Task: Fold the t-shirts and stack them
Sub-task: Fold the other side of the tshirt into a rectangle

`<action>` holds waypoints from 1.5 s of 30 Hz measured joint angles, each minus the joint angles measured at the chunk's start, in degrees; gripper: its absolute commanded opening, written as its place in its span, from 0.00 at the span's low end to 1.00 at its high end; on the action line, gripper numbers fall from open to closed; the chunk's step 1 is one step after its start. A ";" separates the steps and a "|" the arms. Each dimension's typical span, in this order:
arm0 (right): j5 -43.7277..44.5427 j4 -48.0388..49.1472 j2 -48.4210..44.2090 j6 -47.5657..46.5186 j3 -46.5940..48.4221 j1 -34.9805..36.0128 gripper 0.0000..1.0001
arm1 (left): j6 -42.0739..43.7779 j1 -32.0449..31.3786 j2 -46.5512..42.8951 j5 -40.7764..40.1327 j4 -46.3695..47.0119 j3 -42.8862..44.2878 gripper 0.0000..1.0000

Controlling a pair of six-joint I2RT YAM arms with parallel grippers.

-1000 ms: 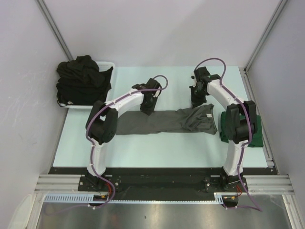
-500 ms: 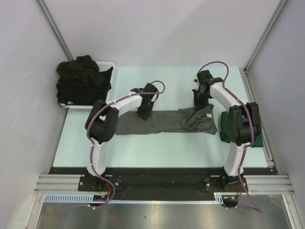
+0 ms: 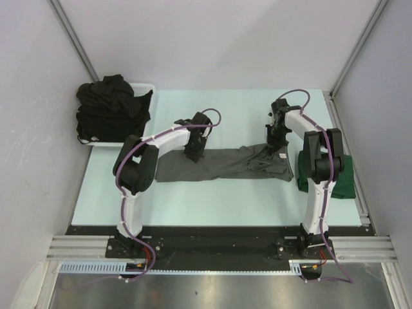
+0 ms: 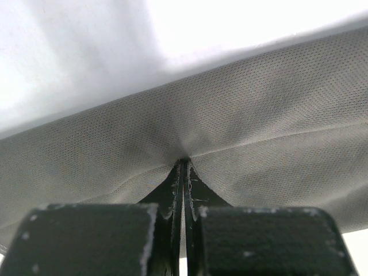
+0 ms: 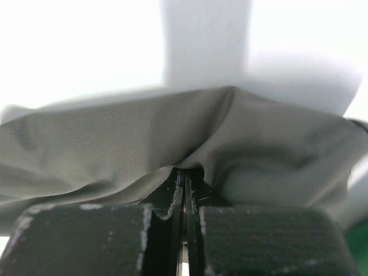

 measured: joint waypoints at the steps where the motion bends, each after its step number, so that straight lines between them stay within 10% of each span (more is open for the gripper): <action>1: 0.42 -0.31 0.33 -0.07 0.87 -0.20 0.00 | -0.02 0.11 -0.09 0.24 0.15 -0.15 0.00; 45: 1.33 -3.45 -3.74 0.33 5.55 1.03 0.00 | -0.31 2.16 -7.72 0.28 -4.17 -7.65 0.00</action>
